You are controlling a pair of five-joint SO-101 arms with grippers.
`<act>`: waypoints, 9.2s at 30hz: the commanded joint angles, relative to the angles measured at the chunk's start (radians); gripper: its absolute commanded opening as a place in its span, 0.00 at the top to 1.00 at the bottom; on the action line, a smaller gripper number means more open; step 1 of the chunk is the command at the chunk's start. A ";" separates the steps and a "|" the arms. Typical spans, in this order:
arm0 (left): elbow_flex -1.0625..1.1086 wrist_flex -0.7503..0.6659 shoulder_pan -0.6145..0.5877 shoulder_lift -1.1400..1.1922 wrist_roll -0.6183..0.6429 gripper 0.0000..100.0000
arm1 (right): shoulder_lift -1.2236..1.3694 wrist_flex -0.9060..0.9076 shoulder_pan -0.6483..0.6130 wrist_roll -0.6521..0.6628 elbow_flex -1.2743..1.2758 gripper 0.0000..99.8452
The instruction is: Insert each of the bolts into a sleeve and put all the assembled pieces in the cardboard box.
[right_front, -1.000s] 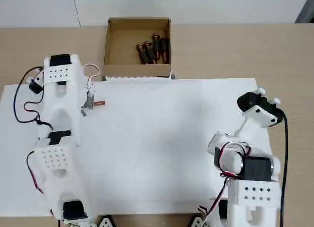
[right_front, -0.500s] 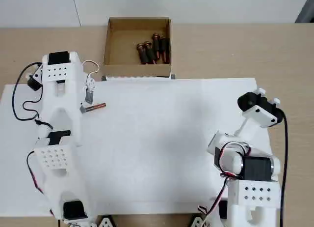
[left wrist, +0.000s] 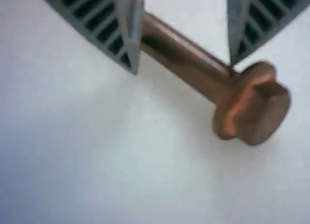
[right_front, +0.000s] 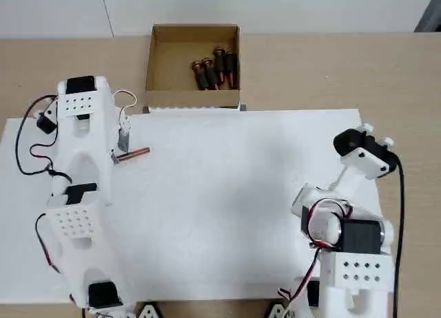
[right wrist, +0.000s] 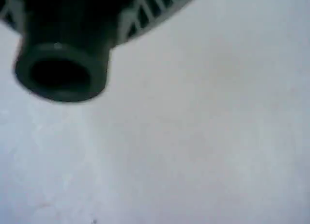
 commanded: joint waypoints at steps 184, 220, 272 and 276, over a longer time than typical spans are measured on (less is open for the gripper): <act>1.727 -0.552 0.856 -2.478 -0.519 0.99 | -0.750 -0.595 -0.828 0.720 0.563 1.00; 1.606 -0.551 0.491 -2.480 -0.799 1.00 | -0.750 -0.593 -0.699 0.713 0.571 1.00; 2.072 -0.551 0.104 -2.481 -1.137 0.99 | 1.218 -1.018 -0.452 0.738 -0.965 1.00; 2.072 -0.551 0.104 -2.481 -1.137 0.99 | 1.423 -1.044 -0.452 0.819 -1.168 1.00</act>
